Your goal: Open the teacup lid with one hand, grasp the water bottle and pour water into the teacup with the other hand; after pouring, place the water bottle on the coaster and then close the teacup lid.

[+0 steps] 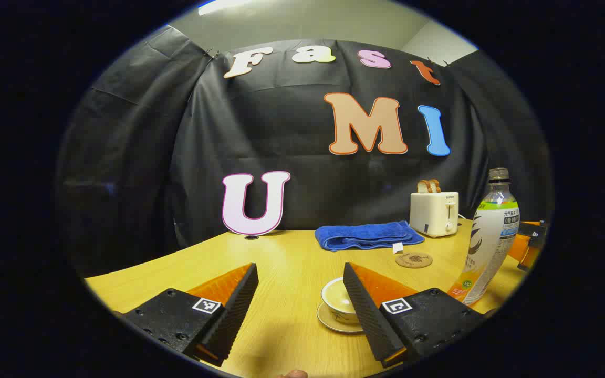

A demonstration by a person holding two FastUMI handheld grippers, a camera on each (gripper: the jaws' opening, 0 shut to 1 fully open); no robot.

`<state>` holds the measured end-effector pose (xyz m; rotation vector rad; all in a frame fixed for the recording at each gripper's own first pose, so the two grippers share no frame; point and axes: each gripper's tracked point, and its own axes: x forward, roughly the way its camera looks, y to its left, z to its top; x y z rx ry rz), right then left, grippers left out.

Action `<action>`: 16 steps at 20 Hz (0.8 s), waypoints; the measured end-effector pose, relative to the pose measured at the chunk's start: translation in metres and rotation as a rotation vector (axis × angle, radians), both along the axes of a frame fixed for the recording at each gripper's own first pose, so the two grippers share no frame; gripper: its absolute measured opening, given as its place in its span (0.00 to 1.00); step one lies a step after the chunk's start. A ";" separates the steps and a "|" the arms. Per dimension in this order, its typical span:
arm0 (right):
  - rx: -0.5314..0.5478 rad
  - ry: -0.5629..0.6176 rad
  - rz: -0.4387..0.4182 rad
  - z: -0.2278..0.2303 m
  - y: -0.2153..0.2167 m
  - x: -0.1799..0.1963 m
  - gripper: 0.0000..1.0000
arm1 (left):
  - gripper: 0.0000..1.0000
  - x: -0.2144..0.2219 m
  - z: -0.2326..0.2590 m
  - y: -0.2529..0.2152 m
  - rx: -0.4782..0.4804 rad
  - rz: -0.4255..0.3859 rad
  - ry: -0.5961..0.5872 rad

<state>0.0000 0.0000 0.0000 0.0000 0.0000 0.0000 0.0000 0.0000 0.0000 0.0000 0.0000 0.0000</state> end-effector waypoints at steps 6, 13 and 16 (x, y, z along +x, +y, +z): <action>0.000 0.001 -0.014 -0.001 -0.003 0.002 0.98 | 0.95 0.000 -0.003 -0.002 -0.008 -0.008 0.007; -0.001 0.000 -0.034 -0.001 -0.006 0.003 0.94 | 0.95 0.001 -0.001 -0.012 -0.006 -0.057 -0.002; -0.001 0.000 -0.036 0.000 -0.007 0.003 0.94 | 0.95 0.001 -0.002 -0.011 -0.012 -0.058 0.002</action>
